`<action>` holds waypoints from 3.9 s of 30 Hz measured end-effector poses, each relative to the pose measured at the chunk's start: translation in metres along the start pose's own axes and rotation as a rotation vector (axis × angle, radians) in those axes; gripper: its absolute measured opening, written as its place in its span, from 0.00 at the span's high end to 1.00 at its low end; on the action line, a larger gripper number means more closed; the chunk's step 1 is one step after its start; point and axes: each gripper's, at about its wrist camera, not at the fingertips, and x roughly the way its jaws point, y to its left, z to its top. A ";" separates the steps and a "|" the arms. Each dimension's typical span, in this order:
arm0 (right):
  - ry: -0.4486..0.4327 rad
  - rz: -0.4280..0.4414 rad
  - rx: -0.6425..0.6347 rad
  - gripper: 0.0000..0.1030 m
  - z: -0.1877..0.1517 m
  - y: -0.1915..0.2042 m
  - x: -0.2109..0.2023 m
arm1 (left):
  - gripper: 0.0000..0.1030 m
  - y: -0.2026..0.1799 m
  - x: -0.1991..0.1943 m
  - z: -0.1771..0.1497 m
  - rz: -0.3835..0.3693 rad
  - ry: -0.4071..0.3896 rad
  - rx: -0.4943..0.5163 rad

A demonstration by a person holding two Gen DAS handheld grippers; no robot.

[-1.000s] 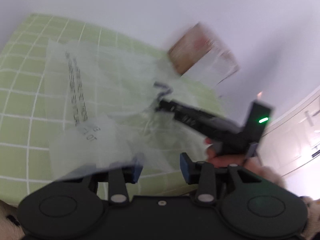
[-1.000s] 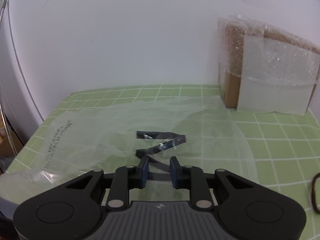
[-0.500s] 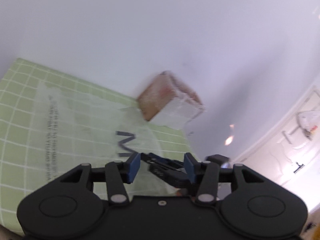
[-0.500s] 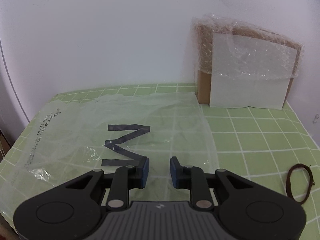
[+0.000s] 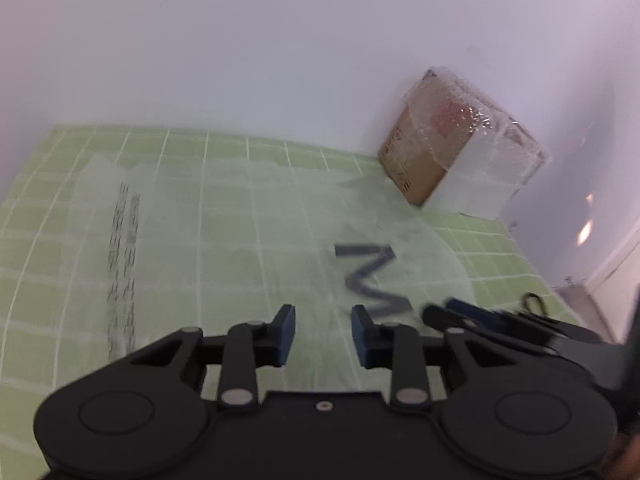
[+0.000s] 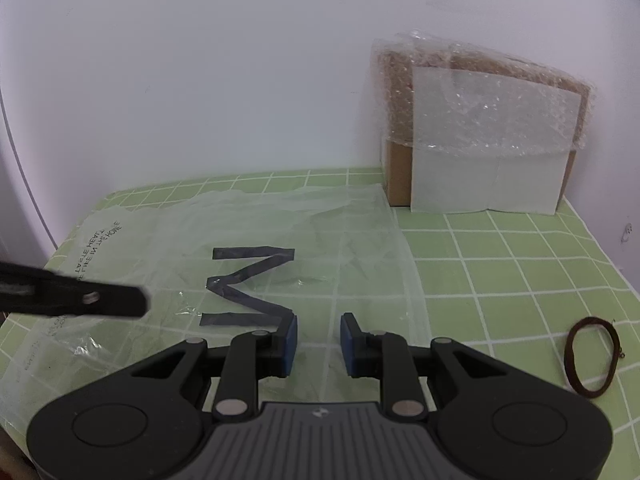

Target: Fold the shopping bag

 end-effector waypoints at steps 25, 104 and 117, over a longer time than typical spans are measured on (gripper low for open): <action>-0.011 -0.015 0.014 0.72 0.000 -0.020 -0.003 | 0.71 0.083 -0.023 -0.013 0.377 -0.099 -0.145; -0.026 0.028 0.528 0.68 -0.022 -0.054 -0.038 | 0.86 0.032 0.016 0.010 0.069 0.086 -0.192; -0.193 0.065 0.345 0.98 -0.007 -0.045 -0.049 | 0.86 0.028 0.018 0.011 0.054 0.097 -0.187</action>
